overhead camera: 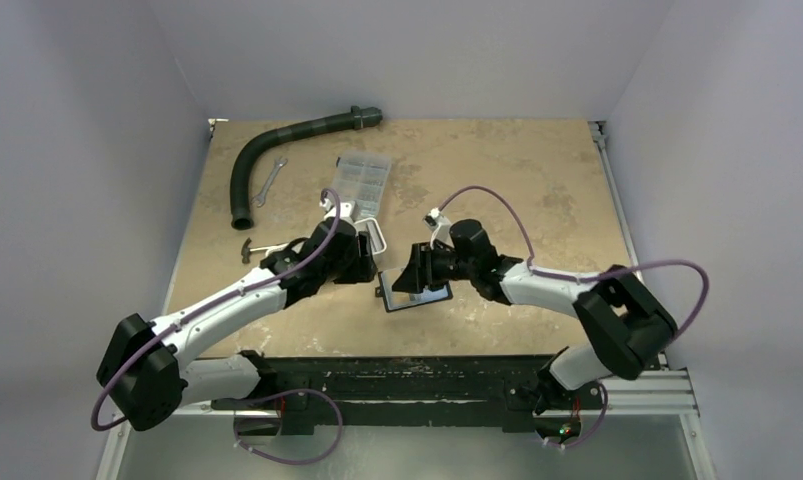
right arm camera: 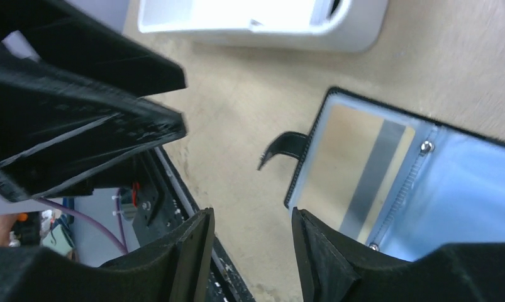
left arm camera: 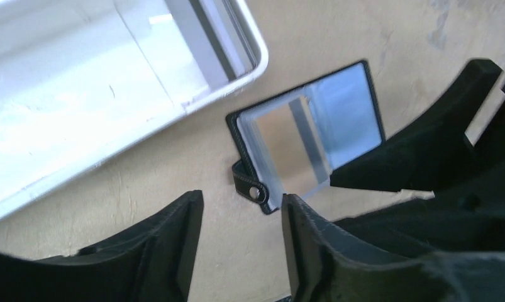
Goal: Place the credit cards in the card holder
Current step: Insert the credit card into the card holder, then pick up the credit card from the storage box.
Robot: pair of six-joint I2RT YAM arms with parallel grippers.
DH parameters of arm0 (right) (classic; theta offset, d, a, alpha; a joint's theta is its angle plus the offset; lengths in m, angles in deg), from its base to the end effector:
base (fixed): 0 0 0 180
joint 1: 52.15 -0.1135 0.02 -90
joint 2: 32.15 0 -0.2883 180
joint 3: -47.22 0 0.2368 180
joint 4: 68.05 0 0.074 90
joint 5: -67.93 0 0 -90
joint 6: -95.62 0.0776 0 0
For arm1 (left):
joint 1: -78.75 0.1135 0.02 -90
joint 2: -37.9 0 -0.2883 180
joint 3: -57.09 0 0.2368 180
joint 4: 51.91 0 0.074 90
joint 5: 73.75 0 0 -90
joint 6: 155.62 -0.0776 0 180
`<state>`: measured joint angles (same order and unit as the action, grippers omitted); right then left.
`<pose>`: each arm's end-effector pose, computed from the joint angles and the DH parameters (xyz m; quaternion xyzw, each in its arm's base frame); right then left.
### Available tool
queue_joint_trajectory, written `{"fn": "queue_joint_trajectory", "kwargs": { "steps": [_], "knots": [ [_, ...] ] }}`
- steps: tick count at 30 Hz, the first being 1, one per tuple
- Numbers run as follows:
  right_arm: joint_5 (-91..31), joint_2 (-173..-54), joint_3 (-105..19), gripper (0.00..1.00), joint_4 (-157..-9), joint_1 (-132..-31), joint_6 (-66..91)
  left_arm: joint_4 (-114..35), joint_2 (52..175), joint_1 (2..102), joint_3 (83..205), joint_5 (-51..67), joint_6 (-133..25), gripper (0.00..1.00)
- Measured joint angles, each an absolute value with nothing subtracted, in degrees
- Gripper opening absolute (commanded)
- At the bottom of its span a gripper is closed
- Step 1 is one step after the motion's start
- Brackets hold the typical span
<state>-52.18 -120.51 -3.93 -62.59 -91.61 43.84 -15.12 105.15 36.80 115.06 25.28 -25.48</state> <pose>0.2226 0.2337 0.1842 -0.1355 0.8422 0.4715 0.2238 0.1916 -0.1559 0.2327 -0.0148 0.9249 -0.1898 0.3292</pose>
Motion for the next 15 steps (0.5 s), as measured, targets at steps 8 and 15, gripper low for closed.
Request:
{"fn": "queue_joint_trajectory", "kwargs": {
  "steps": [8,15],
  "knots": [
    [-45.86,-107.94,-5.96,0.62,-71.7,-90.93,39.51,-18.25,111.11,43.05,122.64,23.88,-27.19,0.71],
    [-45.23,-106.63,-0.5,0.62,-72.73,-88.81,39.08,-25.0,121.91,49.13,123.6,20.69,-22.75,0.72]
  ]
}}
